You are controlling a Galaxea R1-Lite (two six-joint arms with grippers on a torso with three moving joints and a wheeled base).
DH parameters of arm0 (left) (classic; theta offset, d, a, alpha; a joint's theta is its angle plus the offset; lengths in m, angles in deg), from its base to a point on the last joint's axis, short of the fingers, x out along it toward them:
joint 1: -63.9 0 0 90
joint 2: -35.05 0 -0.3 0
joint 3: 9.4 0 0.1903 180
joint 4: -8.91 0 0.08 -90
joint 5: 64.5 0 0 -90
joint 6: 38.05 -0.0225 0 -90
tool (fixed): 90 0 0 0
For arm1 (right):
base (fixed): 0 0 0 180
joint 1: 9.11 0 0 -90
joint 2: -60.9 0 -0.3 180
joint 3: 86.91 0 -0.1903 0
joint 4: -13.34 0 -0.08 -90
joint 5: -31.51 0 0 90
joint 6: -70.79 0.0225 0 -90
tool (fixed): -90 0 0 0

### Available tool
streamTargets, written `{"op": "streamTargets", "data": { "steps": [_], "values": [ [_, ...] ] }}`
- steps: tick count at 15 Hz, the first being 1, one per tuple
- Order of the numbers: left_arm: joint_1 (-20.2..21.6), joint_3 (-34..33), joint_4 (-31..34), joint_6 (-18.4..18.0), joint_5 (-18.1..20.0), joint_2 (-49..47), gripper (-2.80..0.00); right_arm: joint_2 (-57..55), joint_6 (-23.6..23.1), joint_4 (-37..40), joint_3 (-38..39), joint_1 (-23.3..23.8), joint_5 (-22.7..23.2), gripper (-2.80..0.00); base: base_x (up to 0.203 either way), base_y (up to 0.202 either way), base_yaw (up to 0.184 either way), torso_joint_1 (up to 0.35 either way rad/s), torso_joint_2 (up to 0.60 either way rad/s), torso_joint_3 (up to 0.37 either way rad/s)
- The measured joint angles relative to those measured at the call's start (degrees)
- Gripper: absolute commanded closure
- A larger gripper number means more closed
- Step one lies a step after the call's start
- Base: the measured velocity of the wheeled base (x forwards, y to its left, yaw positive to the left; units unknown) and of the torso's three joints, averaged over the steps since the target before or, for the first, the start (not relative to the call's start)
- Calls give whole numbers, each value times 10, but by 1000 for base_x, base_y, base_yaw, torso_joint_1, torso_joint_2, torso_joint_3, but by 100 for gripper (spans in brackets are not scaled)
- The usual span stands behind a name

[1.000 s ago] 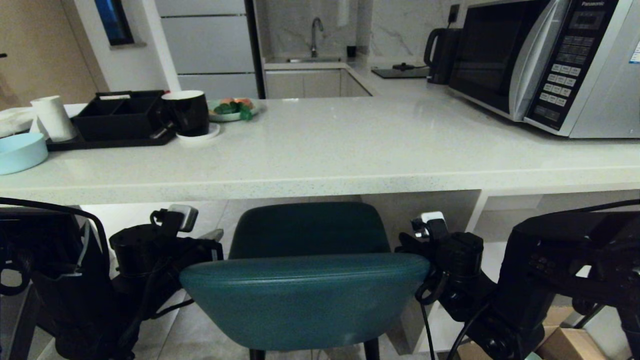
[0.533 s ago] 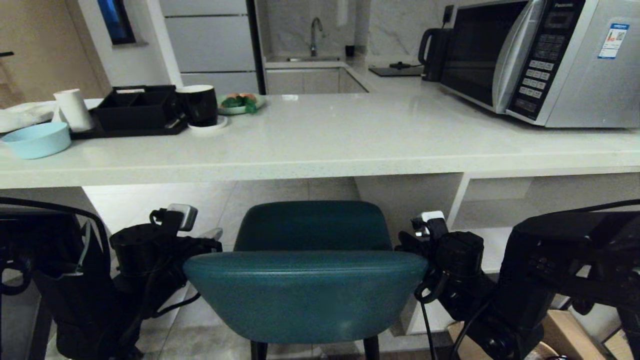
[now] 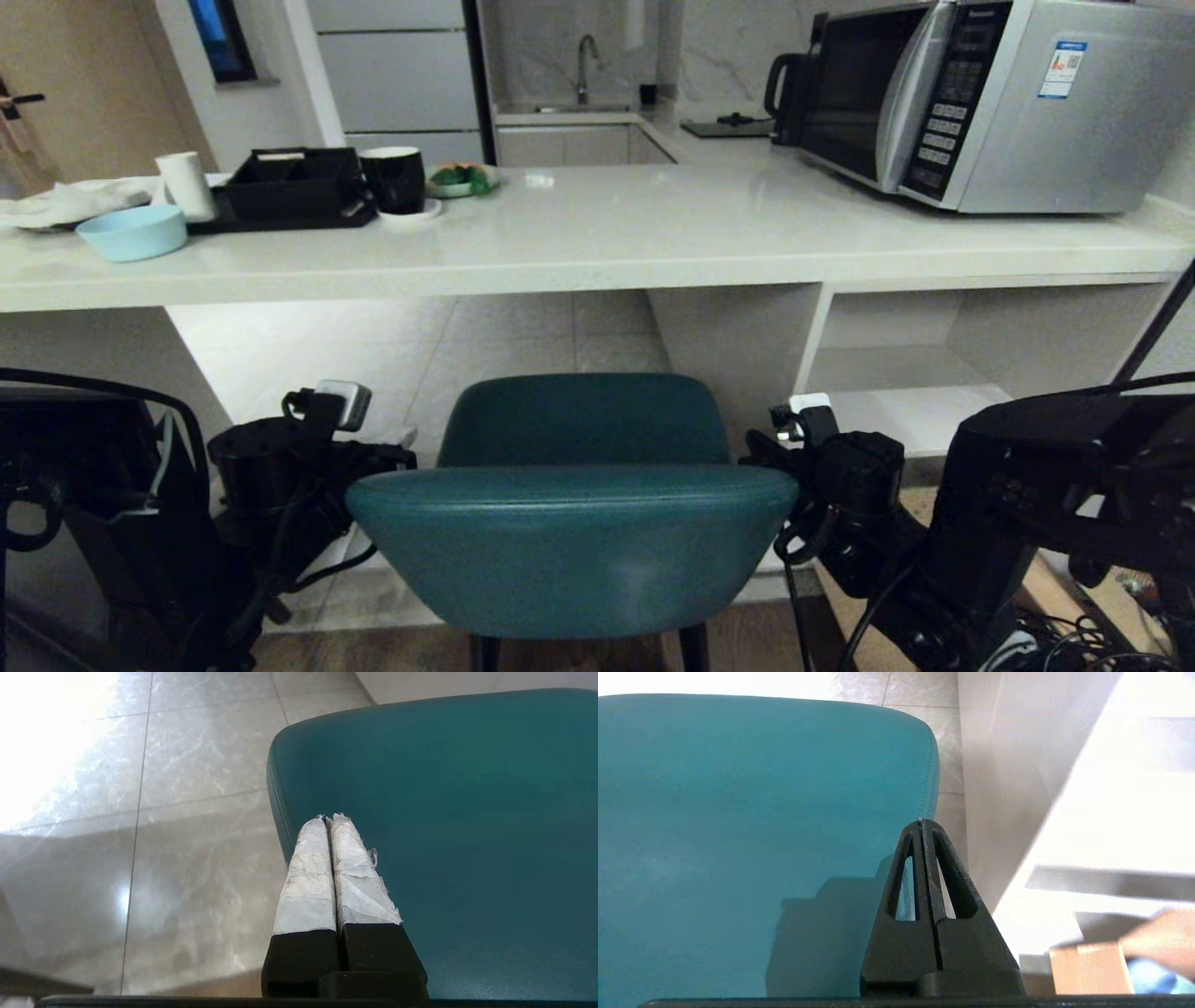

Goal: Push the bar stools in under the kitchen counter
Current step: Pull the blue chair out from under the dining table

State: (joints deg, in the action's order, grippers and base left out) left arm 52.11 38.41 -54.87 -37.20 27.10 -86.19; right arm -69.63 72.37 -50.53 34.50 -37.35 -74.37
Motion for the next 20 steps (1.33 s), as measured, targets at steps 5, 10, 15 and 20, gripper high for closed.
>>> {"op": "streamTargets", "data": {
  "steps": [5, 10, 15, 20],
  "values": [
    [-3, 0, 0, 1, -5, 0, 0, 1, 0, 0, 3, 0, -7, 0, -193, 0, -3, 0, 5, 3],
    [-7, -1, 0, 1, -12, 0, 0, 1, 0, 1, 3, 0, -14, 0, -192, 0, -2, 2, -1, 2],
    [-8, -2, 0, 0, -15, 0, 0, 2, -1, 4, 2, 4, -13, 0, -105, 0, 0, 2, 0, 2],
    [-1, -3, 0, 0, -20, 11, 0, 28, -1, 0, 42, 87, -11, 0, 0, 0, 0, 0, 0, 0]
  ]
}}
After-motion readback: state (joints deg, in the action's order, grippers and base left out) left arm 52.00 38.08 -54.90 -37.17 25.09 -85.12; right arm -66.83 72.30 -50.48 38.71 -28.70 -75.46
